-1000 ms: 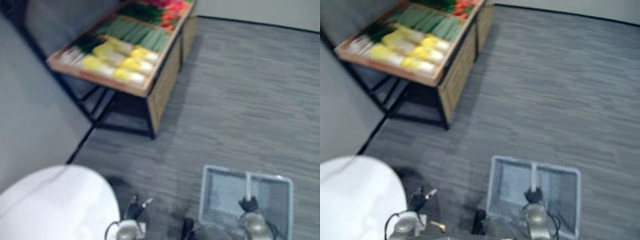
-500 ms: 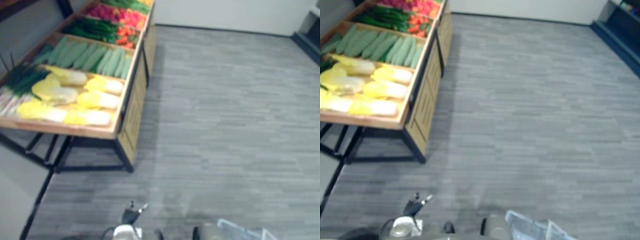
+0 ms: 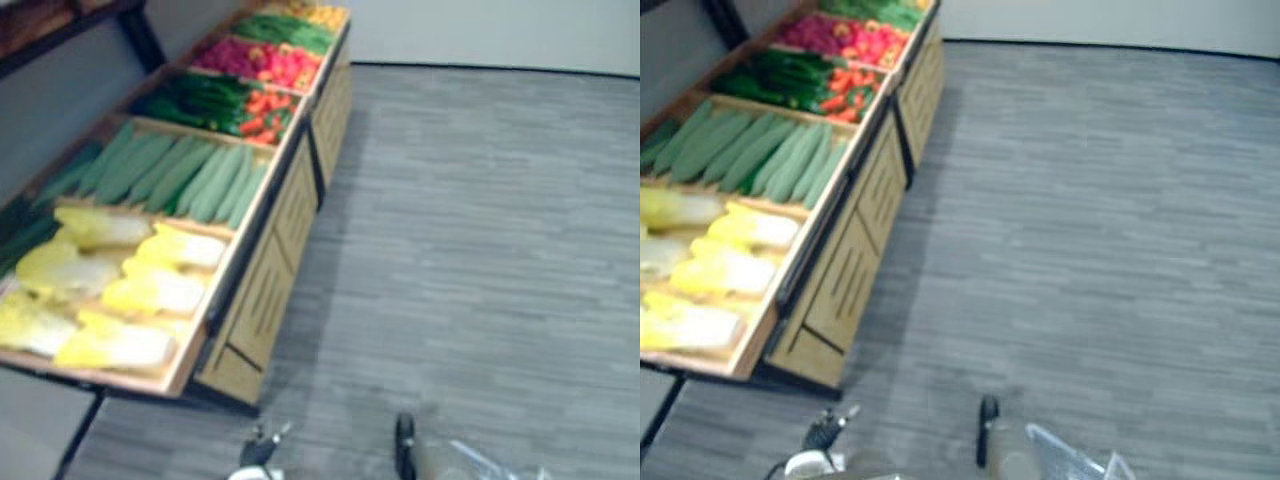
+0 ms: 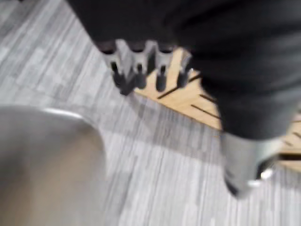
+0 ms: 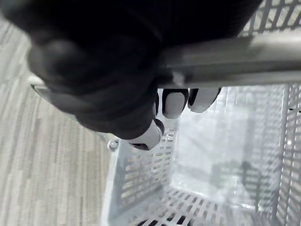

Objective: Pick vegetable in the basket

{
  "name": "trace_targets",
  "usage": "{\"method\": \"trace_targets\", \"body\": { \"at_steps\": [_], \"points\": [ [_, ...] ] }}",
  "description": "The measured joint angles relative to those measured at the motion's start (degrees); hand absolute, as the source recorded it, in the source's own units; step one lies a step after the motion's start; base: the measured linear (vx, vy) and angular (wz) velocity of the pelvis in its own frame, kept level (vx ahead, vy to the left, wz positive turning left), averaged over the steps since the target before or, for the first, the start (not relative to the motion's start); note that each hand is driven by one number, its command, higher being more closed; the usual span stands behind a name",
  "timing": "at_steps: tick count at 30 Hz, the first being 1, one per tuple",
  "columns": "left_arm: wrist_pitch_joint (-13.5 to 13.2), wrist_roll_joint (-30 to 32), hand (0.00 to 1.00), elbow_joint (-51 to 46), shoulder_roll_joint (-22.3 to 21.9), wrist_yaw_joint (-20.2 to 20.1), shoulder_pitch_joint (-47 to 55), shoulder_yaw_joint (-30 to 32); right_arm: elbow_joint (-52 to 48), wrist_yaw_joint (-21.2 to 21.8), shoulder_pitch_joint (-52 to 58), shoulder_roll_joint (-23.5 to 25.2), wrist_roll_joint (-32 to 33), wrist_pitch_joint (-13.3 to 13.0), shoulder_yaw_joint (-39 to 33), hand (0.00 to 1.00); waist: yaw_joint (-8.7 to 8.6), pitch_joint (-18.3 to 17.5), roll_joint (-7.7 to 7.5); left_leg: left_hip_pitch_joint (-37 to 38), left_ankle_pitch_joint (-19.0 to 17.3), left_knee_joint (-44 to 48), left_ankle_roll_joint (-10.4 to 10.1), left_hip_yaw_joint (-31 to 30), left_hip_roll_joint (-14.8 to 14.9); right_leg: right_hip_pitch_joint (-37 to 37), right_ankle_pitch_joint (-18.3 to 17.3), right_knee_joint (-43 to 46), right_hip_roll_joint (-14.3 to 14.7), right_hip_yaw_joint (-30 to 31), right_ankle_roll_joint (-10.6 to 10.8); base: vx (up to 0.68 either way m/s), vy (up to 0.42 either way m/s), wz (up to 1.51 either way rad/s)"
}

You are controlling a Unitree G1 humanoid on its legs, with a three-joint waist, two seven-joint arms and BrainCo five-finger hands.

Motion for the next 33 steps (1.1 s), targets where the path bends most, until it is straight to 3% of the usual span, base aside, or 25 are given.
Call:
{"method": "trace_targets", "body": {
  "at_steps": [2, 3, 4, 5, 6, 7, 8, 9, 10, 11, 13, 14, 16, 18, 19, 21, 22, 23, 25, 26, 28, 30, 31, 32, 33],
  "points": [
    [-0.45, -0.51, 0.00, -1.13, 0.09, 0.06, 0.01, 0.04, 0.00, 0.20, -0.70, 0.10, -0.68, 0.00, 2.13, 1.00, 0.86, -0.17, -1.24, -4.43, -3.12, -3.77, -1.64, 5.35, -2.54, 5.26, -1.63, -3.67, -0.47, -0.05, 0.07, 0.52, -0.276, 0.00],
    [-0.94, -0.54, 0.00, -2.02, -0.04, 0.00, 0.02, -0.02, -0.04, 0.35, -1.79, 0.10, -1.06, -0.01, 2.19, 1.00, 1.33, -0.41, -1.72, -6.39, -4.43, -11.80, -1.82, 11.04, -4.03, 7.68, -2.35, -5.60, -0.74, -1.08, 0.13, 0.51, -0.224, 0.08],
    [-1.21, -0.58, 0.00, -2.18, -0.13, -0.01, 0.00, -0.01, -0.06, 0.42, -2.43, 0.09, -1.05, -0.02, 2.15, 1.00, 1.51, -0.42, -1.79, -6.88, -4.65, -16.68, -1.29, 15.24, -4.45, 8.86, -2.46, -6.47, -0.78, -1.97, -0.11, 0.53, -0.168, 0.38],
    [-1.21, -0.56, 0.00, -2.23, -0.26, -0.06, -0.06, -0.21, -0.09, 0.67, -3.27, -0.06, -1.06, -0.05, 2.01, 1.00, 1.56, -0.55, -1.99, -6.61, -4.76, -26.70, -0.11, 25.11, -5.34, 11.35, -3.18, -8.11, -0.70, -4.04, -0.20, 0.55, -0.137, 0.81],
    [-1.14, -0.55, 0.00, -1.81, -0.46, -0.11, -0.38, -0.69, -0.26, 0.84, -3.52, -0.13, -1.05, -0.24, 1.87, 1.00, 1.59, -0.93, -2.18, -5.79, -3.85, -34.78, 1.56, 33.98, -7.40, 13.56, -5.29, -8.76, -0.51, -7.18, 0.41, 0.56, -0.130, 1.03],
    [-1.06, -0.53, 0.00, -1.79, -0.61, -0.11, -0.33, -1.05, -0.26, 0.76, -3.52, -0.17, -1.09, -0.21, 1.80, 1.00, 1.86, -1.39, -2.33, -5.44, -3.57, -37.20, 4.72, 37.32, -8.50, 14.02, -7.40, -7.63, -0.53, -9.15, 1.36, 0.55, -0.106, 1.32],
    [-1.06, -0.52, 0.00, -1.77, -0.68, -0.12, -0.27, -1.37, -0.16, 0.79, -3.40, -0.72, -1.26, 0.05, 1.30, 1.00, 2.65, -2.45, -2.96, -5.07, -4.00, -40.08, 9.48, 38.51, -10.90, 13.87, -12.25, -1.62, -0.91, -13.46, 3.82, 0.54, -0.077, 1.43],
    [-0.99, -0.48, 0.00, -0.84, -1.29, 0.00, -0.35, -1.41, -0.18, 0.87, -3.92, -1.27, -2.59, 0.15, 1.17, 1.00, 2.86, -2.99, -1.97, -2.62, -5.92, -45.58, 14.18, 35.57, -13.41, 11.10, -16.16, 11.84, -2.17, -16.79, 6.31, 0.54, -0.042, 1.52],
    [-0.87, -0.55, 0.00, -0.45, -1.19, -0.04, -0.81, -0.97, -0.06, 0.73, -4.58, -1.38, -3.24, 0.16, 0.85, 1.00, 2.66, -2.99, -3.14, -1.21, -6.11, -47.23, 14.78, 33.25, -15.43, 8.58, -16.75, 21.15, -4.69, -17.21, 6.76, 0.53, -0.055, 1.80],
    [-0.13, -0.42, 0.00, -0.17, -0.33, -0.15, -1.12, -1.15, -0.22, 0.87, -5.03, -1.35, -3.32, -0.02, 0.97, 1.00, 2.11, -3.08, -5.46, 0.80, -5.83, -49.26, 14.62, 28.98, -17.70, 2.09, -12.91, 38.86, -9.32, -14.85, 8.30, 0.40, -0.057, 1.59],
    [0.24, -0.43, 0.00, -0.14, 0.05, 0.05, -1.20, -1.10, -0.16, 0.94, -5.77, -1.49, -3.27, 0.13, 0.72, 1.00, 2.05, -2.62, -5.92, 4.37, -6.20, -50.40, 13.37, 21.99, -18.44, -2.81, -12.63, 49.92, -11.72, -11.41, 8.34, 0.60, -0.214, 1.99],
    [0.37, -0.48, 0.00, -0.03, 0.14, 0.19, -1.02, -0.99, -0.26, 1.00, -5.72, -1.71, -3.24, 0.04, 0.04, 1.00, 1.72, -2.22, -5.29, 7.28, -5.93, -51.89, 12.20, 17.38, -18.32, -3.81, -12.85, 49.85, -13.01, -11.19, 8.03, 0.62, -0.293, 2.22],
    [0.50, -0.56, 0.00, -0.17, 0.51, 0.46, -0.56, -0.61, -1.21, 1.16, -5.79, -1.79, -3.15, -0.19, -0.25, 1.00, 1.67, -2.17, -5.06, 10.23, -5.11, -53.89, 10.28, 10.52, -17.35, -5.50, -13.18, 43.51, -13.69, -9.10, 7.46, 0.47, -0.361, 2.01],
    [0.56, -0.59, 0.00, -0.21, 0.82, 0.54, -0.45, 0.20, -2.01, 1.24, -6.13, -1.90, -3.14, -0.56, -0.37, 1.00, 1.35, -2.20, -4.48, 10.37, -3.89, -55.16, 7.98, 3.36, -15.86, -6.81, -12.96, 28.83, -11.74, -2.97, 7.31, 0.39, -0.427, 1.98],
    [0.53, -0.60, 0.00, -0.35, 1.49, 0.66, -0.82, 1.04, -2.14, 1.29, -6.53, -2.16, -3.13, -0.94, -0.45, 1.00, 1.04, -2.30, -4.45, 9.27, -3.81, -56.10, 5.47, -0.94, -15.21, -7.20, -12.51, 17.97, -9.95, 5.29, 7.85, 0.25, -0.392, 1.88],
    [0.51, -0.62, 0.00, -0.37, 3.11, 1.08, -0.88, 3.73, -1.55, 1.51, -6.91, -1.99, -3.02, -1.63, -2.10, 1.00, 1.15, -2.66, -6.21, 7.23, -4.76, -55.56, 1.56, -7.54, -15.33, -6.87, -9.64, 6.33, -9.43, 21.38, 7.81, 0.27, -0.583, 1.77],
    [0.51, -0.63, 0.00, -0.41, 4.17, 1.10, -0.60, 4.72, -1.29, 1.52, -6.91, -1.67, -3.03, -1.87, -2.23, 1.00, 1.28, -2.87, -7.31, 7.22, -5.20, -55.39, 0.41, -8.76, -15.57, -6.51, -9.45, 5.06, -9.71, 23.44, 7.89, 0.30, -0.762, 1.48],
    [0.86, -0.89, 0.00, 0.30, 4.17, 1.15, -0.18, 8.14, -0.03, 1.56, -7.17, -2.33, -3.03, -2.18, -2.47, 1.00, 1.64, -2.76, -5.36, 7.58, -5.78, -54.73, -2.78, -12.31, -12.17, -6.08, -6.41, 8.66, -6.76, 20.39, 8.96, 0.24, -0.638, 1.04],
    [0.84, -2.97, 0.00, -0.34, 3.44, 1.28, -0.29, 11.44, -0.07, 1.49, -7.01, -4.05, -3.01, -2.25, -2.58, 1.00, 2.01, -3.72, -1.23, 7.69, -3.84, -55.70, -4.23, -12.68, -7.88, -5.02, -7.51, 9.70, -3.94, 15.11, 6.91, 0.27, -0.548, 1.08],
    [0.66, -3.77, 0.00, -1.18, 3.55, 1.68, -0.95, 13.37, -0.02, 1.51, -6.95, -4.21, -2.88, -2.15, -2.59, 1.00, 1.56, -3.69, -0.59, 7.69, -1.70, -56.81, -4.94, -12.73, -6.56, -3.97, -7.95, 9.93, -3.19, 12.76, 6.02, 0.25, -0.520, 1.24],
    [0.20, -5.54, 0.00, -2.78, 3.79, 2.77, -2.94, 16.46, -0.01, 1.54, -6.26, -4.21, -2.72, -1.88, -2.55, 1.00, 1.20, -3.82, -0.42, 7.76, 2.06, -58.28, -4.66, -8.27, -4.67, -1.50, -7.94, 7.88, -2.79, 8.46, 4.70, 0.12, -0.329, 1.05],
    [0.08, -8.92, 0.00, -3.41, 4.91, 5.65, -6.94, 17.85, -0.84, 1.37, -5.42, -4.08, -2.73, -2.11, -2.53, 1.00, 0.60, -4.03, -0.58, 7.72, 3.94, -57.42, -1.98, 9.36, -3.80, 0.49, -7.26, 4.71, -3.46, 4.17, 3.31, 0.11, -0.257, 0.88],
    [0.07, -9.60, 0.00, -3.80, 5.22, 6.52, -7.99, 18.29, -1.05, 1.35, -5.20, -4.03, -2.73, -2.25, -2.52, 1.00, 0.40, -4.13, -0.50, 8.15, 4.33, -58.15, -1.75, 13.80, -4.00, 0.61, -7.23, 4.58, -3.73, 3.38, 3.25, 0.09, -0.136, 0.78],
    [-0.33, -10.45, 0.00, -4.94, 6.24, 8.27, -9.72, 18.84, -1.61, 1.25, -4.62, -3.86, -2.73, -2.41, -2.50, 1.00, -0.39, -4.58, 0.26, 9.35, 5.65, -61.00, -2.10, 19.44, -4.67, 0.89, -7.20, 4.43, -3.82, 2.10, 3.20, 0.06, -0.032, 0.59],
    [-1.12, -12.50, 0.00, -7.31, 7.50, 10.29, -10.86, 20.39, -1.93, 1.14, -4.17, -3.66, -2.73, -2.57, -2.51, 1.00, -0.67, -4.73, 0.10, 10.41, 7.24, -64.04, -3.57, 20.03, -5.24, 1.12, -7.13, 4.07, -3.76, 1.13, 3.11, 0.04, -0.009, 0.43]
  ]
}}
